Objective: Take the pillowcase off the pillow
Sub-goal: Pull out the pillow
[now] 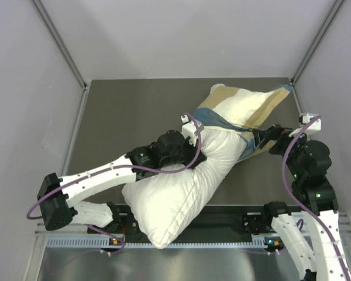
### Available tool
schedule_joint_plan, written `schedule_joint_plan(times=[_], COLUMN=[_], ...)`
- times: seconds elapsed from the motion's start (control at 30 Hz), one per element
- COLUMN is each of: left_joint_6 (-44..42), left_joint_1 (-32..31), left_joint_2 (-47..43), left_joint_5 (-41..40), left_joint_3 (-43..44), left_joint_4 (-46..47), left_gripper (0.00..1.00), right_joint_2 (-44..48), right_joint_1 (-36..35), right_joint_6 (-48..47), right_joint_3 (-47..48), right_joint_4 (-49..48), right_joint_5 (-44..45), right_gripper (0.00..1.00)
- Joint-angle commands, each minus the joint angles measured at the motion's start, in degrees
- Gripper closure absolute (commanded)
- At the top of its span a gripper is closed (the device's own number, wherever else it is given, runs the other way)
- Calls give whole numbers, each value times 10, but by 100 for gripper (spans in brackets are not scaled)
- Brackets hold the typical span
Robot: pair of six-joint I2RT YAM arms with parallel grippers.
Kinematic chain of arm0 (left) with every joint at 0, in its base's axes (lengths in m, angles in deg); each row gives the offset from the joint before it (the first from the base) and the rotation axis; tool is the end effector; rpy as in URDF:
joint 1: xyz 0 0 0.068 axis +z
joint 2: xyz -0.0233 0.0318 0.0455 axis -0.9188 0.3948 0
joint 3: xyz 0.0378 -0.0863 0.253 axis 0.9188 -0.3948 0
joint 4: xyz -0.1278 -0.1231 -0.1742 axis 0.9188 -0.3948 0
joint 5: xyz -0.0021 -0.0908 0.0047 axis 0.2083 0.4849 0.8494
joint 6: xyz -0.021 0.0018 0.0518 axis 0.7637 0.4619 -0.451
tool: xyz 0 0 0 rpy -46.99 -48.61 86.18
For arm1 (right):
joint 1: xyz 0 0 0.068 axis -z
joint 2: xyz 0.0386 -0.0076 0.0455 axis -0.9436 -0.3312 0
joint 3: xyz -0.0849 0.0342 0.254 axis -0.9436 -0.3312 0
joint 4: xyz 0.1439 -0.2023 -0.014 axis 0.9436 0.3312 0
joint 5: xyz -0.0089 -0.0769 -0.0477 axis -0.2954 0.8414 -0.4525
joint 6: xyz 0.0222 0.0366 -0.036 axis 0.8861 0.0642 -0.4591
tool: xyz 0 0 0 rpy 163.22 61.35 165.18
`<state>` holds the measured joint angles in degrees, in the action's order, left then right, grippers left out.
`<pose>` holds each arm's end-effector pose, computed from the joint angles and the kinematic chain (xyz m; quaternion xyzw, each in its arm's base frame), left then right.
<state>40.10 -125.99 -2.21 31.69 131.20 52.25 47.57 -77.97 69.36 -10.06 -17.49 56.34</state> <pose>0.1460 -0.2458 0.3150 0.2504 0.8112 -0.3573 0.3894 0.0998 0.0147 0.3586 0.0613 0.7527 0.1660 0.6341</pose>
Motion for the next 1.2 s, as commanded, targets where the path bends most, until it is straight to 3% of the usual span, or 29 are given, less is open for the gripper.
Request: schedule_joint_plan(times=[0.0, 0.47, 0.53, 0.57, 0.73, 0.77, 0.97, 1.07, 1.17], left_joint_6=[-14, 4, 8, 9, 18, 20, 23, 26, 29], left_joint_1=[4, 4, 4, 4, 5, 4, 4, 4, 4], left_joint_2=[17, -4, -7, -9, -25, -27, -43, -62, -88], left_joint_5=[-7, 25, 29, 33, 37, 37, 42, 45, 39], left_joint_3=[-24, -46, -53, -56, -81, -83, -93, -105, -123], left_joint_4=[-143, -145, -147, -145, -136, -136, -141, -149, -166], left_gripper=[100, 100, 100, 100, 100, 100, 100, 100, 100], right_joint_2=[-15, -109, -114, -119, -151, -161, -167, -195, -236], right_joint_1=[5, 5, 5, 6, 5, 5, 5, 12, 36], right_joint_6=[35, 112, 113, 113, 110, 109, 77, 46, 37], right_joint_3=[-12, -69, -77, -79, -72, -69, -32, 21, 73], right_joint_4=[-36, -244, -271, -273, -306, -305, -274, -238, -225], right_joint_5=[-28, -99, -96, -97, -102, -102, -17, 66, 88], right_gripper=[0, 1, 12, 30, 81, 99, 100, 100, 100])
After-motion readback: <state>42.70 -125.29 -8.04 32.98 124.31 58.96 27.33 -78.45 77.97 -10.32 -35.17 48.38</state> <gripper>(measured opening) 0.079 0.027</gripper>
